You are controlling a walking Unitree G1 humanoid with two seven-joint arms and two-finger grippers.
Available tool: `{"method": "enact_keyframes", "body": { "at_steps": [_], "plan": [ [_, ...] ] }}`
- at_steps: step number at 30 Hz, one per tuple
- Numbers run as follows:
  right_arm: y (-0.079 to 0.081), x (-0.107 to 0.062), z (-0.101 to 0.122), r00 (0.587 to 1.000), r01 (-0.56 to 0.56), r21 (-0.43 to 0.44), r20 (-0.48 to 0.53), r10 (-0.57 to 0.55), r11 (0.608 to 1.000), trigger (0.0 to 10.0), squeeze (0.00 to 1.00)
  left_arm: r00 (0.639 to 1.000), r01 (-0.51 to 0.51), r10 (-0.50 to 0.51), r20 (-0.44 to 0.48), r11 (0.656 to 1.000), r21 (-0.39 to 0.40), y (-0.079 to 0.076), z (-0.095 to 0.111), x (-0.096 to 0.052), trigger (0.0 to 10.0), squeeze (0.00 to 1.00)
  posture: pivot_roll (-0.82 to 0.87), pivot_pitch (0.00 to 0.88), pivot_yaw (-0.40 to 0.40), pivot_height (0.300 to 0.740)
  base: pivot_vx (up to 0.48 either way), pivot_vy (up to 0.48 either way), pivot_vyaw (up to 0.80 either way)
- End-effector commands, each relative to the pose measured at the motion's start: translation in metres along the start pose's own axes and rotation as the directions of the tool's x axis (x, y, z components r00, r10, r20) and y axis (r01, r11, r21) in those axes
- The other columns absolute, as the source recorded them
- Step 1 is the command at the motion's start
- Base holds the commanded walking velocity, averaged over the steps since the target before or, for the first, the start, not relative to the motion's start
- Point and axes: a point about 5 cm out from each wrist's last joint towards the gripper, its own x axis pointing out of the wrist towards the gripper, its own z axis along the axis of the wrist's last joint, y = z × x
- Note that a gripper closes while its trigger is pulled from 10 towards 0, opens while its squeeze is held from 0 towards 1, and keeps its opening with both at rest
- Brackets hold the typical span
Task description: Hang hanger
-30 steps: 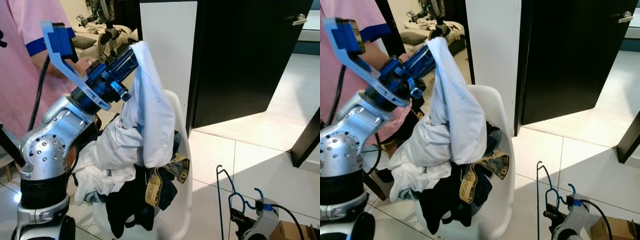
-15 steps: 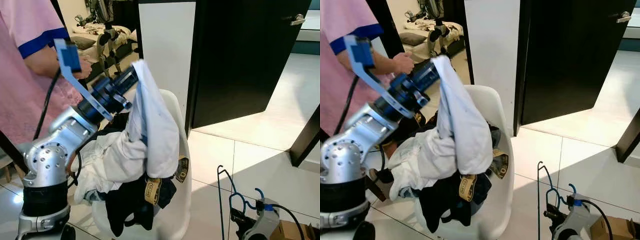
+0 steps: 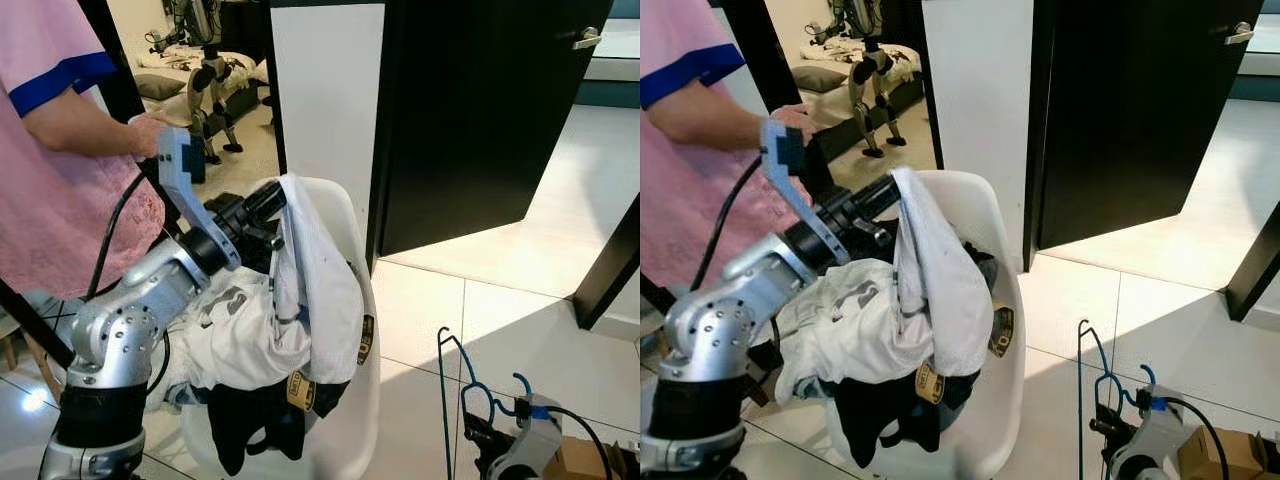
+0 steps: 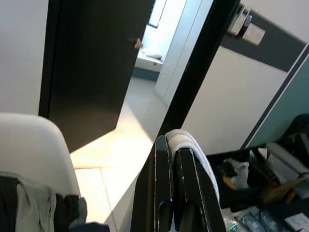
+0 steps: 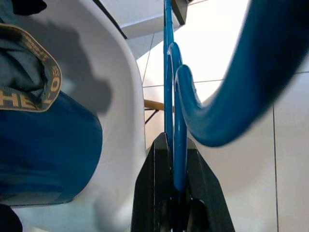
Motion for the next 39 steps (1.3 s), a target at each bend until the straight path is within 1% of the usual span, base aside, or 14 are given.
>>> {"method": "enact_keyframes", "body": {
  "at_steps": [1,11,15,22,26,30,39],
  "plan": [
    [0.005,0.0,-0.003,1.0,-0.007,0.013,-0.006,0.007,1.0,10.0,0.0,0.999,-0.037,0.038,-0.016,0.999,0.015,0.003,-0.004,0.001,10.0,0.0,-0.06,0.0,0.053,0.74,0.0,0.0,0.0],
    [0.008,-0.002,0.0,1.0,-0.016,0.009,0.004,0.016,1.0,10.0,0.0,0.998,-0.05,0.052,-0.045,0.997,0.056,0.002,-0.011,0.004,10.0,0.0,-0.06,0.0,0.053,0.74,0.0,0.0,0.0],
    [0.011,-0.002,0.001,1.0,-0.019,0.008,0.008,0.019,1.0,10.0,0.0,0.995,-0.057,0.064,-0.071,0.994,0.096,0.002,-0.016,0.005,10.0,0.0,-0.06,0.0,0.053,0.74,0.0,0.0,0.0],
    [0.012,-0.003,0.002,1.0,-0.02,0.007,0.009,0.02,1.0,10.0,0.0,0.996,-0.045,0.052,-0.072,0.994,0.095,-0.001,-0.018,0.006,10.0,0.0,-0.06,0.0,0.051,0.74,0.0,0.0,0.0],
    [0.013,-0.004,0.004,1.0,-0.019,0.008,0.009,0.018,1.0,10.0,0.0,0.995,-0.036,0.046,-0.089,0.993,0.11,-0.004,-0.021,0.007,10.0,0.0,-0.06,0.0,0.051,0.74,0.0,0.0,0.0],
    [0.014,-0.004,0.004,1.0,-0.017,0.009,0.009,0.017,1.0,10.0,0.0,0.994,-0.026,0.04,-0.105,0.992,0.126,-0.006,-0.023,0.007,10.0,0.0,-0.06,0.0,0.052,0.74,-0.331,0.0,0.0],
    [0.015,-0.005,0.005,1.0,-0.014,0.012,0.008,0.014,1.0,10.0,0.0,0.993,-0.009,0.024,-0.113,0.992,0.124,-0.01,-0.026,0.009,10.0,0.0,-0.06,0.0,0.054,0.74,-0.389,0.0,0.0]
  ]
}}
